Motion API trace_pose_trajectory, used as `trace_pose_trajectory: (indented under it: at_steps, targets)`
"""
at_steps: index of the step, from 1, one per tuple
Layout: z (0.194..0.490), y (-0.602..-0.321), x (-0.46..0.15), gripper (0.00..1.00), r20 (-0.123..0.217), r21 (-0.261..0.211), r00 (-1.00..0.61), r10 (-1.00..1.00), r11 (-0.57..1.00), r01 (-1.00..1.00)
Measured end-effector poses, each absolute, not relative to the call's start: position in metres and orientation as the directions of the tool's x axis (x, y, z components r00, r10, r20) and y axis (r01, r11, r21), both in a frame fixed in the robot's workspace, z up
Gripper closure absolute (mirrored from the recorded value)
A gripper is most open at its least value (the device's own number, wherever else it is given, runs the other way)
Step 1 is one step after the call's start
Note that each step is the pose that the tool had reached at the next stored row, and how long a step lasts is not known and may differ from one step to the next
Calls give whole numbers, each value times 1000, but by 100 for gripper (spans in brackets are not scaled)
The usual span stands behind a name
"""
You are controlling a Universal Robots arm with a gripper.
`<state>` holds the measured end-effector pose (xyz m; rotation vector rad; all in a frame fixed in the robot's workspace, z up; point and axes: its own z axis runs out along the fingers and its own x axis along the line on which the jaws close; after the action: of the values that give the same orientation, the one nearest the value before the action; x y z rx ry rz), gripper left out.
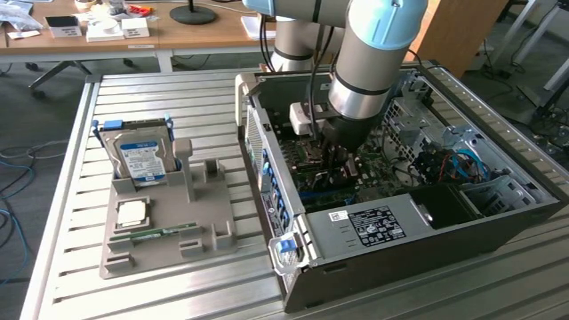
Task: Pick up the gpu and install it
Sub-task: 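Insert the gpu into the slot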
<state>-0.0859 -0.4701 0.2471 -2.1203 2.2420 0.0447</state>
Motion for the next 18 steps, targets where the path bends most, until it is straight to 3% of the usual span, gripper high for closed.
trace_pose_trajectory:
  at_steps: [18]
  targets:
    - [247, -469, -84, 62, -60, -16, -55, -997, 56, -998]
